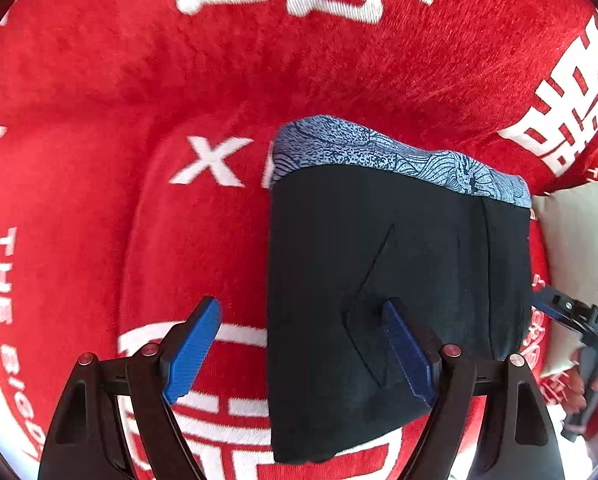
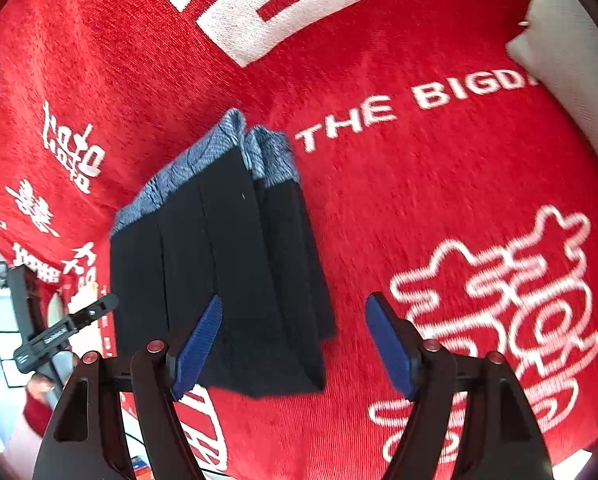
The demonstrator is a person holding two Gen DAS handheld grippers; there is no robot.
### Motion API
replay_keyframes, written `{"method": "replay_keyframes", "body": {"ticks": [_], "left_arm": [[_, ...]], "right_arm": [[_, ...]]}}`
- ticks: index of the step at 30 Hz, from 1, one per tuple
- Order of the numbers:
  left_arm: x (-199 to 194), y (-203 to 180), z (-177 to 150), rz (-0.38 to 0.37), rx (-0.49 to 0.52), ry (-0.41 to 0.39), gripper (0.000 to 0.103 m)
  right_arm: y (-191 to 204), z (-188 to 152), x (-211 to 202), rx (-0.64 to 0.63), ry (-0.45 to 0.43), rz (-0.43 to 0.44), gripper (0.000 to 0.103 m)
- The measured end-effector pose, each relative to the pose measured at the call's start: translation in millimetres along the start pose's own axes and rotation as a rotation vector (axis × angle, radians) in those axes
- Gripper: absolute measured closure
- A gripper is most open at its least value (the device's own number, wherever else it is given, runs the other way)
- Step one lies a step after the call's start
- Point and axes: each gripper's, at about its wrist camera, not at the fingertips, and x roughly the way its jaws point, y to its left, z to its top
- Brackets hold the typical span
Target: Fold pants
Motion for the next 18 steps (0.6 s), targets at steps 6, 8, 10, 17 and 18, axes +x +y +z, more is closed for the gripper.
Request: {"method": "replay_keyframes", "body": {"ticks": [6,8,10,17,18], "left_arm": [[20.2,13.7,13.5,-0.148,-0.002,0.075,0.019],[25.8,17.0,16.9,-0.188,-0.004,0.09,0.019],[32.9,19.6,20.5,-0.221,-0.008,0.103,0.014],[48.9,17.5,27.8,-0.267,-0.031,0.109,0.009],[50.5,16.5,28.0,-0.269,-0.034,0.109,0.009]], "right_arm": [[-10.5,19.6,31.0,-0.016,0.075,0.123,0.026],[-14.4,24.9,41.3,-0.018,0.106,0.166,0.026],[-16.4,28.5,49.2,-0.019,0.133,0.208,0.026],[-23.1,33.9,62.7,0.009,0.151,0.343,0.026],[-22.6,34.5,64.6,0.004,0.153,0.346,0.026]]}}
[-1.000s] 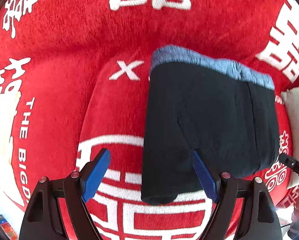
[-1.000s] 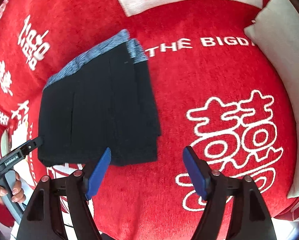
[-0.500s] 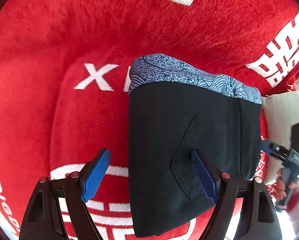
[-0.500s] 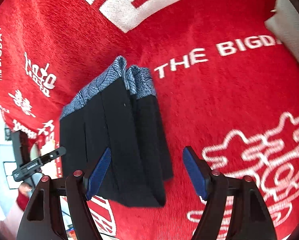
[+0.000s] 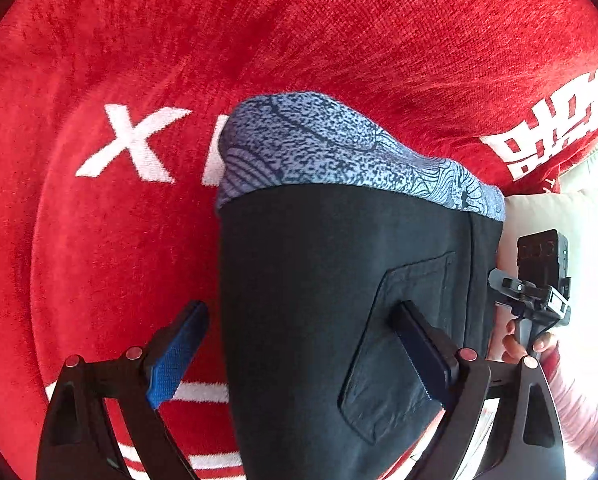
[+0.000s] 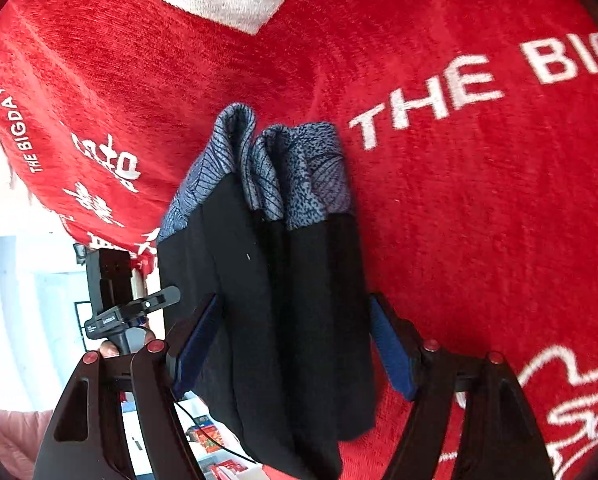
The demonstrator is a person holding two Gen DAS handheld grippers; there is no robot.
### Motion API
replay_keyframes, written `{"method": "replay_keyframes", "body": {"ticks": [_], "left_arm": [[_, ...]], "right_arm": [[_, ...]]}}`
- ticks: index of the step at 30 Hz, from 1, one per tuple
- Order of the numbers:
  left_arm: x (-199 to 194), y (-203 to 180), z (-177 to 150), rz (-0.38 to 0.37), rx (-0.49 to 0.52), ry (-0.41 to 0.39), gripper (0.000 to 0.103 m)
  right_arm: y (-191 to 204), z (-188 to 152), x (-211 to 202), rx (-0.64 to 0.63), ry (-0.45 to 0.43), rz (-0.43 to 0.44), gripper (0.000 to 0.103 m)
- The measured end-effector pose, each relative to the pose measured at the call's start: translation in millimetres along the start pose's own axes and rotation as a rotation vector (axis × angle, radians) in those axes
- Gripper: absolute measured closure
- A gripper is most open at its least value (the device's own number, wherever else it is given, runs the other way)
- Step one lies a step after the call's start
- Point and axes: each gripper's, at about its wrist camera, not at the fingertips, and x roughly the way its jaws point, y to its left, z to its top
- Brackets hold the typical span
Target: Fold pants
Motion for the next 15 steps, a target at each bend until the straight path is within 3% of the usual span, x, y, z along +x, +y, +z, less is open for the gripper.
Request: {"method": "replay_keyframes", "body": {"ticks": [4,6,9,15], "left_arm": [[0.2,-2.8,-2.4,0.013,-0.006,-0.017,0.01],[-1.0,-12.4,-4.4,0.002,0.02,-0.036,0.028],[-7.4,-25.6,-9.9,0.045,0.067,-0.064,0.035],[-22.2,-38.0,-14.9,0.061,0.088,-0.095,0.042]], "right_arm": [[0.9,4.1,4.5,0.01,0.01,0.003,0.029],[2.7,3.4,3.7,0.016,0.012,-0.018,0.04],[8.3,0.8,3.0,0.025,0.0,-0.016,0.053],[19.7,-3.3,-2.7,0.05,-0.024,0.007,0.059]]}}
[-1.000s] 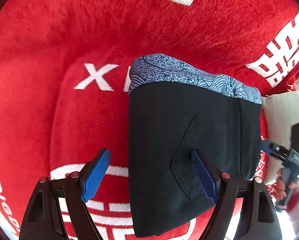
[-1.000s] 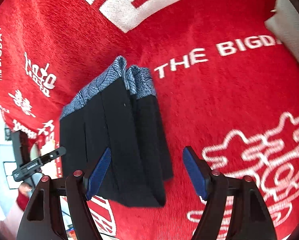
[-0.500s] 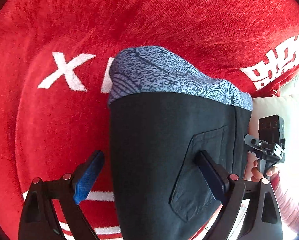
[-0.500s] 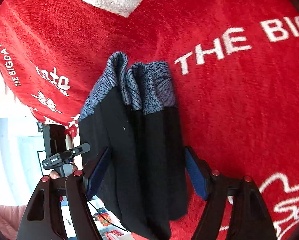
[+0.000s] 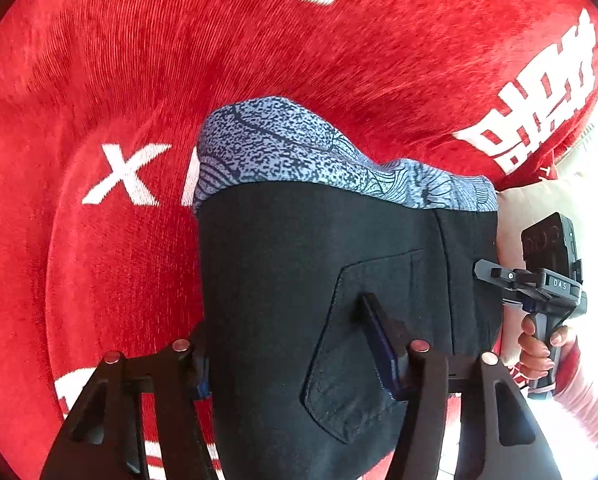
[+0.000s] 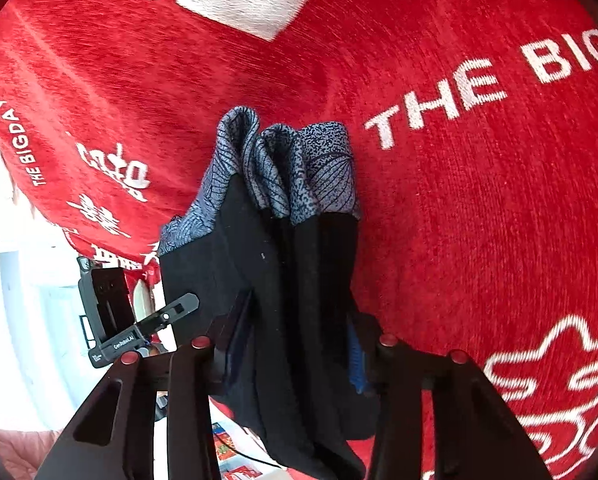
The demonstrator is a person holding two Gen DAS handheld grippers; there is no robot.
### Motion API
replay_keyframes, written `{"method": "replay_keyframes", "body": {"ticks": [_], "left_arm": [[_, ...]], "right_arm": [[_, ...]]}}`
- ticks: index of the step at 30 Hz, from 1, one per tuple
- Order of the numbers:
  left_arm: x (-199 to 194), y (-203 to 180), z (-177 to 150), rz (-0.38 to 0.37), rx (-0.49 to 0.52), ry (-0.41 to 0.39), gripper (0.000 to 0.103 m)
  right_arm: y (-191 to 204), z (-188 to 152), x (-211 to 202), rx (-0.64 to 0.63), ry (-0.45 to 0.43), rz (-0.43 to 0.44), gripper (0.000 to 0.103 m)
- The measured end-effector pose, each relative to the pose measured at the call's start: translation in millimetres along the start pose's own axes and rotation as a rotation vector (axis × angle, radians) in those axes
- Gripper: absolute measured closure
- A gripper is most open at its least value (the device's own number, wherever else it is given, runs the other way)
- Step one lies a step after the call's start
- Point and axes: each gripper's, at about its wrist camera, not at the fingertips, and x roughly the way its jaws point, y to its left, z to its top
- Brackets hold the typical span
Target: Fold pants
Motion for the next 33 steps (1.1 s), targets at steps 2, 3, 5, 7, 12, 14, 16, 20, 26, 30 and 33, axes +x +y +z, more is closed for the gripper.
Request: {"method": "replay_keyframes", "body": {"ticks": [2,3,5,7,12,14,16,20,26,30,33], "left_arm": [[-8.1,-4.9,-2.1,-0.003,0.01,-0.008,0.045],[-12.8,-7.9,-3.7,-0.005,0.013,-0.01,0.045],[-19.7,-10.5,-7.7,-0.007,0.012,-0.009,0.045],[-27.5,-13.8,-14.1,-0.01,0.011,-0.012,0.045],[-48.3,-20.5,-38.6,-0.01,0.011,-0.022,0.045],[-51.6,-24.7,-47.9,-0.007,0.006,-0.019,0.045],[-55.8,-27.7,-59.8,0.0,0.001,-0.016,0.045],[-59.6,-31.2,-85.8,0.029,-0.008,-0.014,0.045],[-52.2,-24.1,-117.8,0.073,-0.054,-0.038,0.045],[-33.2,-13.3,-131.8,0.099,-0.046,-0.029,0.043],[-29.7,-6.7,-137.5,0.149,0.001,-0.069,0.027]], "right_arm": [[5.4,-2.8,-4.1,-0.001,-0.001,0.01,0.059],[7.2,-4.3,-5.7,-0.003,0.008,0.019,0.059],[12.9,-9.3,-9.4,-0.003,0.013,0.022,0.059],[18.2,-15.5,-12.1,-0.006,0.015,0.022,0.059],[28.9,-42.4,-25.9,-0.01,0.01,0.033,0.059],[31.7,-56.1,-31.5,-0.011,0.01,0.033,0.059],[33.5,-67.4,-34.6,-0.008,0.011,0.033,0.059],[31.0,-94.4,-38.2,0.005,0.021,0.031,0.059],[15.3,-122.6,-28.6,0.036,0.063,0.037,0.059],[8.7,-130.7,-19.5,0.004,0.071,-0.013,0.059],[7.4,-136.1,-11.7,-0.048,0.055,-0.082,0.055]]}}
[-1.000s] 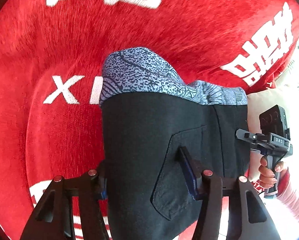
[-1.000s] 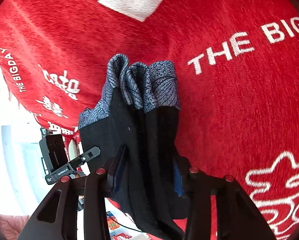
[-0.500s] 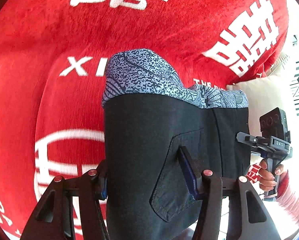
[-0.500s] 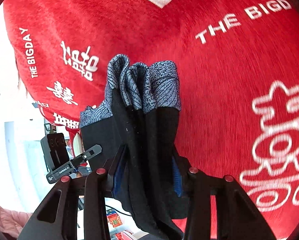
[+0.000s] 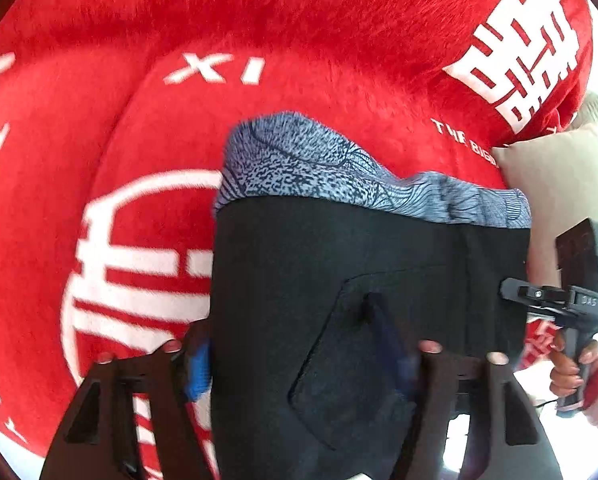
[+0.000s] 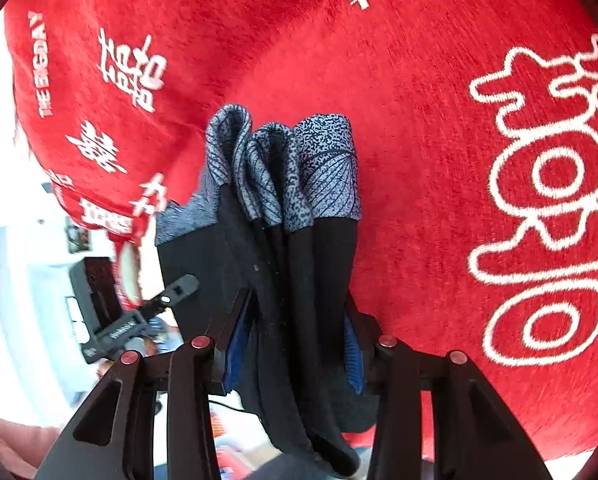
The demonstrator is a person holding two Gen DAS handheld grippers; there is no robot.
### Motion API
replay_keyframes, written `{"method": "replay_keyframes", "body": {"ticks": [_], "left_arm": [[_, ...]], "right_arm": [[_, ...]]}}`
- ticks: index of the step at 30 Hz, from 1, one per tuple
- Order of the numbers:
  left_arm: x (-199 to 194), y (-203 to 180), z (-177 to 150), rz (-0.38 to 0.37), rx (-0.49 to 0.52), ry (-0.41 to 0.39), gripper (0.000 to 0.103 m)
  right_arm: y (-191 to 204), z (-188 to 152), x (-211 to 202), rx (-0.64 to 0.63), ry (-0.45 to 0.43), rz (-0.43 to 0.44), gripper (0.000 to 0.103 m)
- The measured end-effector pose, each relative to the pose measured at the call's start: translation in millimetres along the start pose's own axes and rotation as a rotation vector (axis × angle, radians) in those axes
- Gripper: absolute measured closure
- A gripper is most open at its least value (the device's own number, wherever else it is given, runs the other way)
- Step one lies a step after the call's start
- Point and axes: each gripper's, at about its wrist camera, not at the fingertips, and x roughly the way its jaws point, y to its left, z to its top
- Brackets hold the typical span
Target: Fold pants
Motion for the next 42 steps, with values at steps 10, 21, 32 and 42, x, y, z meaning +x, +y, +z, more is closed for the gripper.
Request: {"method": "replay_keyframes", "body": {"ticks": [10,21,32,42], "left_arm": [[-21.9,3.6,-4.2,0.12,0.075,-0.057,0.015],[-59.3,-36.5,-39.5,0.059,0.189,-0.075,0.015],[-18.8,-40.6,-61.0,0.122,0.199,-0.009,0.015],[-48.3,-50.3,-74.2,0.241,0.147,0.033,0.015]], "right_arm": [[19.9,-13.5,-2.0,-0.036,-0.095,-0.28,0.036],[72.8,-66.4,-30.5,-0.178,-0.184,-0.505,0.076],[58.8,-87.0,-3.8,-0.106,-0.096,-0.534,0.076],[65.8,-103.2,-21.2,-0.062,-0.126,-0.628,0.043]]}}
